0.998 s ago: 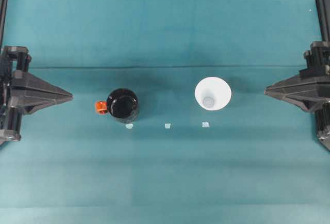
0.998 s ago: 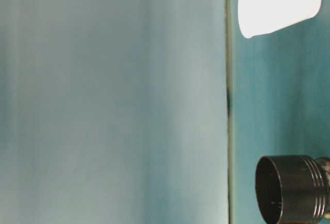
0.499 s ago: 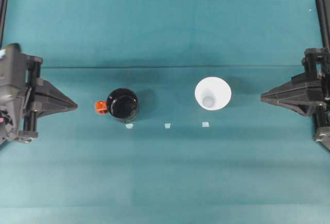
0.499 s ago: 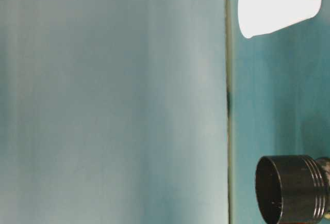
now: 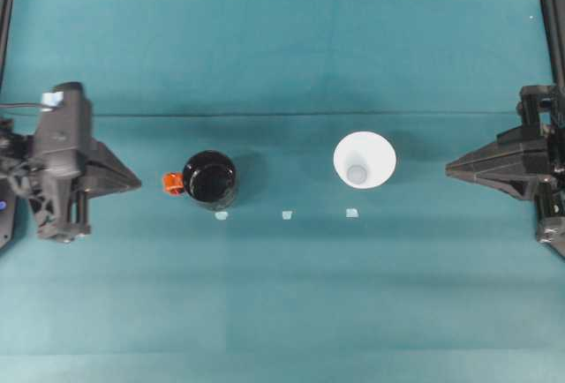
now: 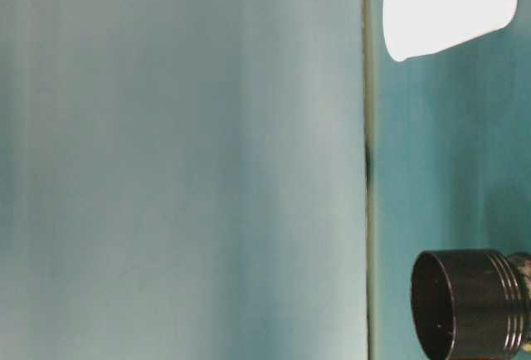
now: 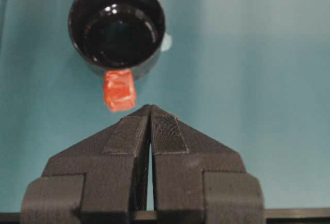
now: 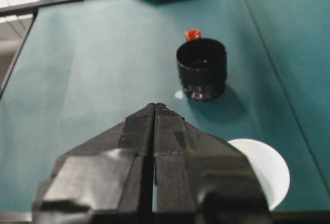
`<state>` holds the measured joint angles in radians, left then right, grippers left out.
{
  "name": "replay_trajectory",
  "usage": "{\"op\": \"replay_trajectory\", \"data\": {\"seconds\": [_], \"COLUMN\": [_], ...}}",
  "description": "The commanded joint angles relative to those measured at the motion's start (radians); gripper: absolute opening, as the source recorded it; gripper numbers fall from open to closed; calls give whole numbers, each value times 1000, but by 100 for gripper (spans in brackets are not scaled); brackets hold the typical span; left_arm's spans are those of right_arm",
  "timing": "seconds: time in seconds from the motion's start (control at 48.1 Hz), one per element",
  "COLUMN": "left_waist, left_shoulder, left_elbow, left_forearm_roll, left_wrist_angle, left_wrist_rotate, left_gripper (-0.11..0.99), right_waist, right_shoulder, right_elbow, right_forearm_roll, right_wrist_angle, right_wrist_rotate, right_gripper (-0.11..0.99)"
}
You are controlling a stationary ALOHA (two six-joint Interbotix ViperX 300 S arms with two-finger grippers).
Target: Put the paper cup into the moved red handle cup holder.
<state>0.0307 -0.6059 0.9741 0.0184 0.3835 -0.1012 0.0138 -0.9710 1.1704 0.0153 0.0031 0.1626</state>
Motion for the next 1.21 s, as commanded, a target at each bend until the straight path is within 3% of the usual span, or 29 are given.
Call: {"op": "replay_trajectory", "data": {"seconds": [0.0,0.27,0.333,0.541,0.624,0.79,1.019,1.186], "left_waist": [15,20,20,21,21,28,60,61], "left_shoulder": [14,25,28,51,63,112,241,333], "left_elbow": [-28,-23,-23,-31,-34,-55,-117,-153], "left_forearm_roll": [3,3,3,3,3,3,3,3], "left_wrist_angle": [-3,0,0,5,3,5,25,64], "left_wrist_rotate": [0,-6,-9,-8,0,-3,0,-2], "left_gripper": [3,6,18,80,95,98,99,99], "right_waist": [-3,-5,-6,-6,-6,-6,-6,-5], "right_shoulder": [6,6,6,6,6,6,6,6], "right_elbow": [-23,-23,-25,-23,-23,-23,-23,-23], "right_forearm_roll": [3,3,3,3,3,3,3,3], "right_wrist_angle": [-2,-2,-2,-5,-3,-3,-3,-2], "right_wrist_rotate": [9,9,9,9,9,9,9,11], "right_gripper": [-11,-11,-11,-11,-11,-11,-11,-11]}}
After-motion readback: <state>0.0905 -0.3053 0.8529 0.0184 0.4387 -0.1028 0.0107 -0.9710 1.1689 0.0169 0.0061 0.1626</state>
